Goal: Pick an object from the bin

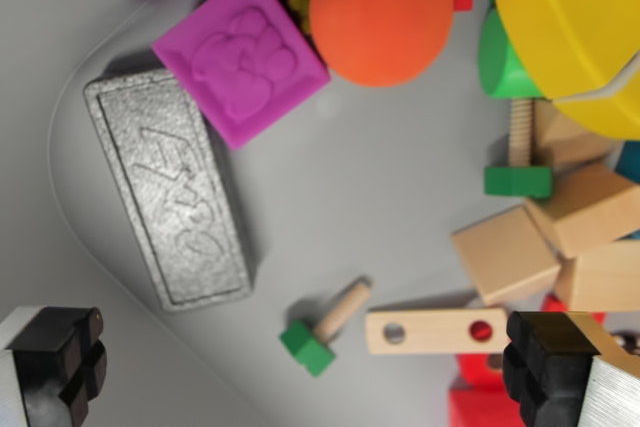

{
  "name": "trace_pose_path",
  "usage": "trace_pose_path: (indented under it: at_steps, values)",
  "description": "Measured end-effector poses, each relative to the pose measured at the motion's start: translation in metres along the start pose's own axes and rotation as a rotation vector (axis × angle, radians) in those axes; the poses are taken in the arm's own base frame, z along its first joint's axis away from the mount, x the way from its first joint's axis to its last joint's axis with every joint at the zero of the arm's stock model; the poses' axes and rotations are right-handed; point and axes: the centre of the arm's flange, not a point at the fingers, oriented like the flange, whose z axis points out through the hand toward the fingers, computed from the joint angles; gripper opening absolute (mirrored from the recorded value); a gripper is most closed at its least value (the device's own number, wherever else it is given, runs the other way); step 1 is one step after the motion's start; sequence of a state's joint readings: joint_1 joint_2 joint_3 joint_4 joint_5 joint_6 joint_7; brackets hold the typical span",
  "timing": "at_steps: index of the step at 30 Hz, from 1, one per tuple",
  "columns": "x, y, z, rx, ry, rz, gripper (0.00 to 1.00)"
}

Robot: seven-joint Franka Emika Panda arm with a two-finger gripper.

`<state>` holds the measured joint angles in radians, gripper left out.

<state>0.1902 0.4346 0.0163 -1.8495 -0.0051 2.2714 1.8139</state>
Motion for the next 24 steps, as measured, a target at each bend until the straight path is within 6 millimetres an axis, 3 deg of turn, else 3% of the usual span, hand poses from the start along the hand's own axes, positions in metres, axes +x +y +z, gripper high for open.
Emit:
trace_pose_path:
  at_steps: [24]
  values:
    - [-0.053,-0.019,0.055,0.006,-0.001,0.369,1.00]
